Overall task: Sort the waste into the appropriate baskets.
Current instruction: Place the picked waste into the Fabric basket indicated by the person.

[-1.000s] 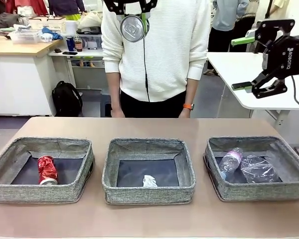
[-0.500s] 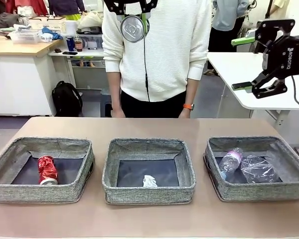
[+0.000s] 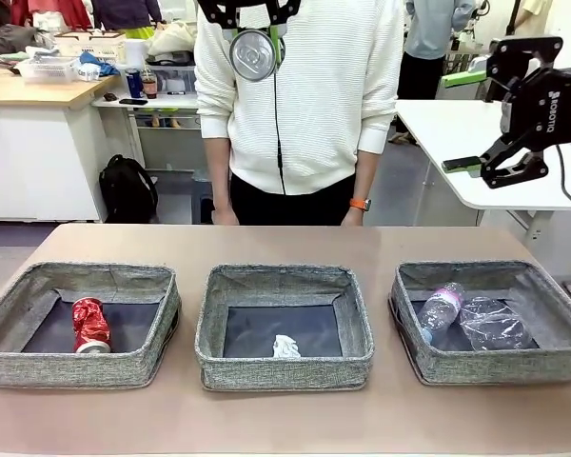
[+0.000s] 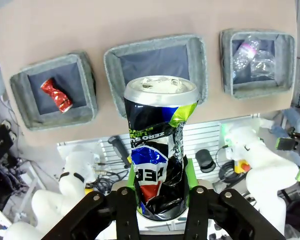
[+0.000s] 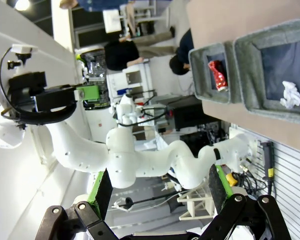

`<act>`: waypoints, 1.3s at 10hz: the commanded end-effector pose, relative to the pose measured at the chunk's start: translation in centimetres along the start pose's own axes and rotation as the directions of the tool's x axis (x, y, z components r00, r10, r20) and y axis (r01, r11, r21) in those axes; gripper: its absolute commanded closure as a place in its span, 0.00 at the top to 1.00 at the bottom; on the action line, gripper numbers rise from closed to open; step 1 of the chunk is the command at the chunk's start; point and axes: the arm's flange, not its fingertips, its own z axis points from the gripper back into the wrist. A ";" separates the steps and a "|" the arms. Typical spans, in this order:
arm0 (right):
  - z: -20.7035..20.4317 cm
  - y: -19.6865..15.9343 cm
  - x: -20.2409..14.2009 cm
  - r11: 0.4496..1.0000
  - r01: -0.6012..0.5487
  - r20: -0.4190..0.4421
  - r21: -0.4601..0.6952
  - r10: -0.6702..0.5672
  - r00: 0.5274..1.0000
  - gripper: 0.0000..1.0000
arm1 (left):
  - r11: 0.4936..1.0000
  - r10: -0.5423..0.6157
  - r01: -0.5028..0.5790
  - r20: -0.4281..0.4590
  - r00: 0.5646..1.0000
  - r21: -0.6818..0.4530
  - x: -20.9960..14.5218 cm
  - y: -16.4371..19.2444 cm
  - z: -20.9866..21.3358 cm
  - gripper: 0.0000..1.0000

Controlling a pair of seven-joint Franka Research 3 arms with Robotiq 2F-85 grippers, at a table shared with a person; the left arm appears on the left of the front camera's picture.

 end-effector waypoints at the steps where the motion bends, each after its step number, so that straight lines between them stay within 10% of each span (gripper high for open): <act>1: 0.1 0.0 0.1 1.000 -0.019 -0.010 -0.004 0.019 1.000 1.00 | 1.000 0.000 0.000 -0.010 1.000 0.006 -0.4 0.2 0.0 0.40; 13: 0.1 0.0 0.1 1.000 -0.019 -0.010 -0.004 0.019 1.000 1.00 | 1.000 0.000 0.000 -0.010 1.000 0.006 -0.4 0.2 0.0 0.40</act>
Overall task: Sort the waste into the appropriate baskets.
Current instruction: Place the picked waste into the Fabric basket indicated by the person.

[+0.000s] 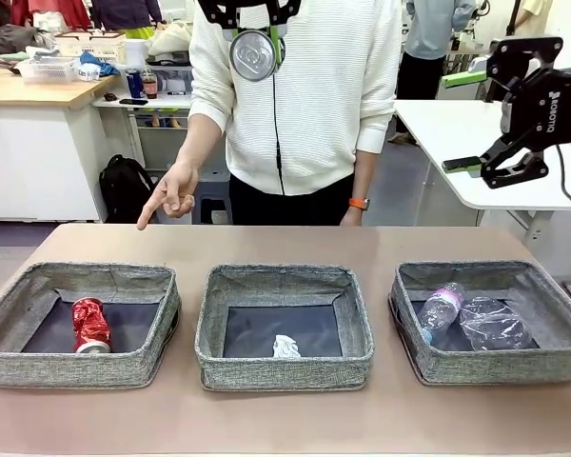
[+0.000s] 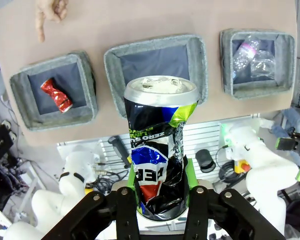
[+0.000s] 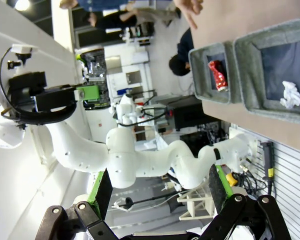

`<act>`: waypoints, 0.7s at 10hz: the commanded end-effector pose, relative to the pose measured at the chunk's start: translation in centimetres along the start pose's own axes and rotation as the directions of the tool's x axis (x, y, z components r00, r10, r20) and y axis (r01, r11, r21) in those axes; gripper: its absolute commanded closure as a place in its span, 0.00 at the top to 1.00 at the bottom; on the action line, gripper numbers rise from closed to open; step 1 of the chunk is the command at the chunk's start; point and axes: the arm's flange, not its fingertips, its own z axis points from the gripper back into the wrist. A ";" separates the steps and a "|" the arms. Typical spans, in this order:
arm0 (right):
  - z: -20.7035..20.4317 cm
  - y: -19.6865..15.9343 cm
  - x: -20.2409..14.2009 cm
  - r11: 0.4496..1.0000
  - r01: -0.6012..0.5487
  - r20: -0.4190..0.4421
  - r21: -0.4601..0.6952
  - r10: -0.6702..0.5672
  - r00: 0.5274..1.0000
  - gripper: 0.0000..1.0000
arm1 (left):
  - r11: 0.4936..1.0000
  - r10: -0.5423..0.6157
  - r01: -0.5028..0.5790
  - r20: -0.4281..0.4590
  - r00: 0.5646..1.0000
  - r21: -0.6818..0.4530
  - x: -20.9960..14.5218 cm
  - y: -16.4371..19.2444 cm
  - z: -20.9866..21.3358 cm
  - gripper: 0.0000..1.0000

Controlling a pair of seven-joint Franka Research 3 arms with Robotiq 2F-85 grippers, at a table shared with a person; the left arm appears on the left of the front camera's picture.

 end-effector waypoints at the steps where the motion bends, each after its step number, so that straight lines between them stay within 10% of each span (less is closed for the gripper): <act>1: 0.1 0.0 0.1 1.000 -0.019 -0.010 -0.004 0.019 1.000 1.00 | 1.000 0.000 0.000 -0.010 1.000 0.006 -0.4 0.2 0.0 0.40; 7: 0.1 0.0 0.1 1.000 -0.019 -0.010 -0.004 0.019 1.000 1.00 | 0.994 -0.086 0.079 0.085 0.993 0.079 -1.0 4.8 -3.4 0.40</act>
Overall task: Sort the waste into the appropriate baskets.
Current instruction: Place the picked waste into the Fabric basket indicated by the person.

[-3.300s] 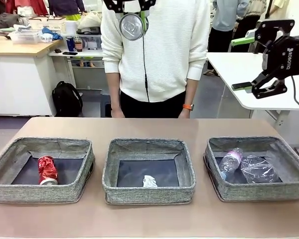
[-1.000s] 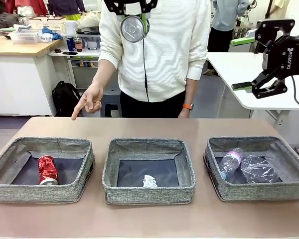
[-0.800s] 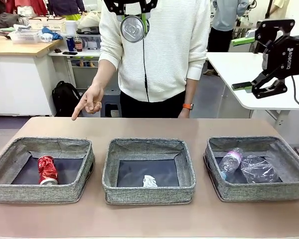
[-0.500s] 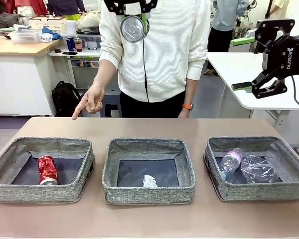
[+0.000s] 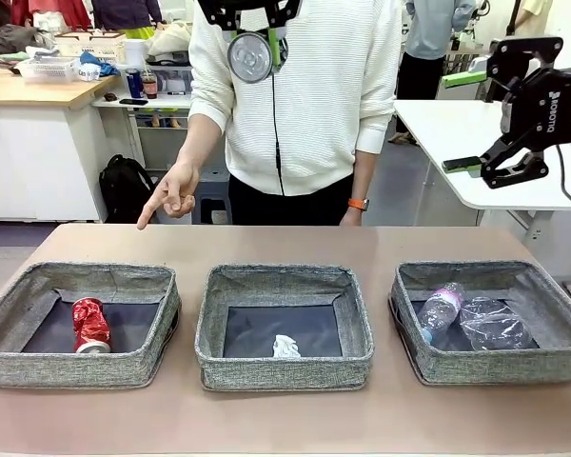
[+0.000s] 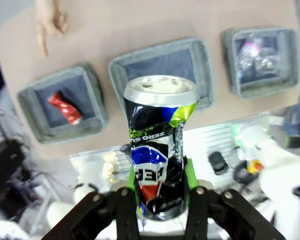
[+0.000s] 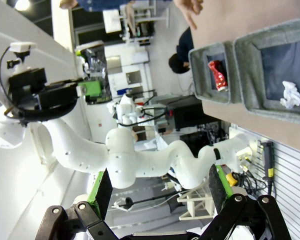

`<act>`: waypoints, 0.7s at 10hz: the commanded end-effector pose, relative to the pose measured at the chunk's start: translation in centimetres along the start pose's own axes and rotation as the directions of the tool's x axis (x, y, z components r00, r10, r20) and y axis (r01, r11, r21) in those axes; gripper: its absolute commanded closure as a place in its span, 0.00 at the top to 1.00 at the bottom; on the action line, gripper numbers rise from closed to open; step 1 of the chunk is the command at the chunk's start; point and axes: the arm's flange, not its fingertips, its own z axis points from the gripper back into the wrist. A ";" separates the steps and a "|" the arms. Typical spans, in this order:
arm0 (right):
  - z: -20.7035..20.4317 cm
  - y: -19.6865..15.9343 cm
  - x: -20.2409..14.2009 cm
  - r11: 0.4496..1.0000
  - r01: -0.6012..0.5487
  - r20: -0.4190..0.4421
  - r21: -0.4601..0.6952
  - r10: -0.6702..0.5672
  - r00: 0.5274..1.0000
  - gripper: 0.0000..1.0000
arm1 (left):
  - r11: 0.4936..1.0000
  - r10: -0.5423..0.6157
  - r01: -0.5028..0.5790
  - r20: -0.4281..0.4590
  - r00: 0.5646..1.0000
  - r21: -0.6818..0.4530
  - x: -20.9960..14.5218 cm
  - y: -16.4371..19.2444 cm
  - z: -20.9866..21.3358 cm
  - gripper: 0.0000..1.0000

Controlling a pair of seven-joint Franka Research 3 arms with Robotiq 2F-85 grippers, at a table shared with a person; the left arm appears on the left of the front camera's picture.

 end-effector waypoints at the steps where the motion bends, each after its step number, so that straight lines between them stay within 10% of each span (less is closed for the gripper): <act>1: 0.1 0.0 0.1 1.000 -0.019 -0.010 -0.004 0.019 1.000 1.00 | 1.000 0.013 -0.015 0.069 0.998 0.026 -3.6 6.5 -4.9 0.40; 7: 0.1 0.0 0.1 1.000 -0.019 -0.010 -0.004 0.019 1.000 1.00 | 0.959 0.280 -0.278 0.027 0.960 -0.059 -11.0 24.5 -21.6 0.40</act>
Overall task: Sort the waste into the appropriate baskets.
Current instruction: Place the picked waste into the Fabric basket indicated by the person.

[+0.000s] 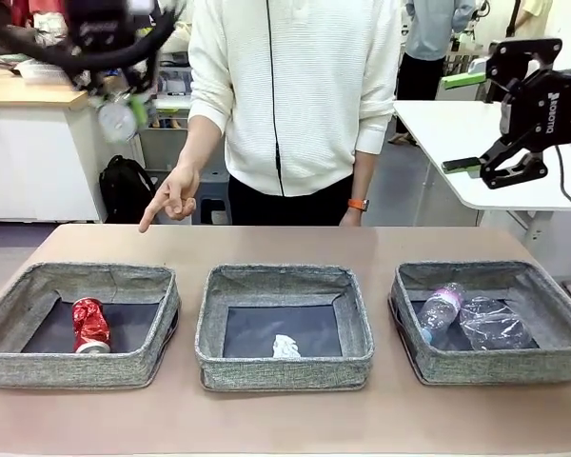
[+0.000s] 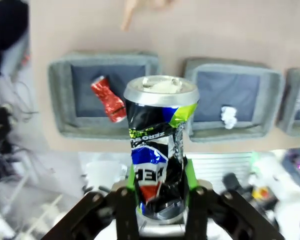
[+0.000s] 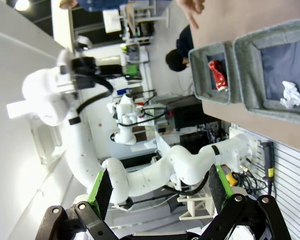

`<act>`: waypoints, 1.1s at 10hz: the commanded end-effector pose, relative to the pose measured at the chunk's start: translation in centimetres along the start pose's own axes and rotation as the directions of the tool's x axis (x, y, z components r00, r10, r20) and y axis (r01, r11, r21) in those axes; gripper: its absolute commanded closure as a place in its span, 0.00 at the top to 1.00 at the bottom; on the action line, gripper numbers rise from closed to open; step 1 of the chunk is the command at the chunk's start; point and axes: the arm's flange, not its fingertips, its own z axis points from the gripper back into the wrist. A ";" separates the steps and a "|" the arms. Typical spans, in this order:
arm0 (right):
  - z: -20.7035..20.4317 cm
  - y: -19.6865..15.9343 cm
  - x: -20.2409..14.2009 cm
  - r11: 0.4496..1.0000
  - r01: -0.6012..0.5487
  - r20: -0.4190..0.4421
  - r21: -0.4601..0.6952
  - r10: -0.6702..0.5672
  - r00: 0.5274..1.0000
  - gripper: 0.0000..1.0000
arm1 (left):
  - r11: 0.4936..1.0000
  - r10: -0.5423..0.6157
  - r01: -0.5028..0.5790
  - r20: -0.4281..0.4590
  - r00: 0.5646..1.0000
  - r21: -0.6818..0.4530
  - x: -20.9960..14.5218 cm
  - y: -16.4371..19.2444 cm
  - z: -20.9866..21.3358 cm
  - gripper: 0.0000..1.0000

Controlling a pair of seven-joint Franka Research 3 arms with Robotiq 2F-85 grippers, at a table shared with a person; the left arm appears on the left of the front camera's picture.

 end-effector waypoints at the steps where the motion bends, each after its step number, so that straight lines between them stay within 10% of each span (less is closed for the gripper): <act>1: 0.1 0.1 0.1 1.000 -0.021 -0.009 -0.004 0.021 1.000 1.00 | 0.996 0.084 -0.083 0.056 0.995 -0.017 -7.7 7.3 -13.8 0.40; 6: 0.1 0.1 0.1 1.000 -0.021 -0.009 -0.004 0.021 1.000 1.00 | 0.978 0.210 -0.210 -0.054 0.976 0.010 -10.8 9.6 -20.2 0.40; 11: 0.1 0.1 0.1 1.000 -0.021 -0.009 -0.004 0.021 1.000 1.00 | 0.938 0.345 -0.340 0.083 0.935 -0.065 -7.9 9.9 -20.7 0.40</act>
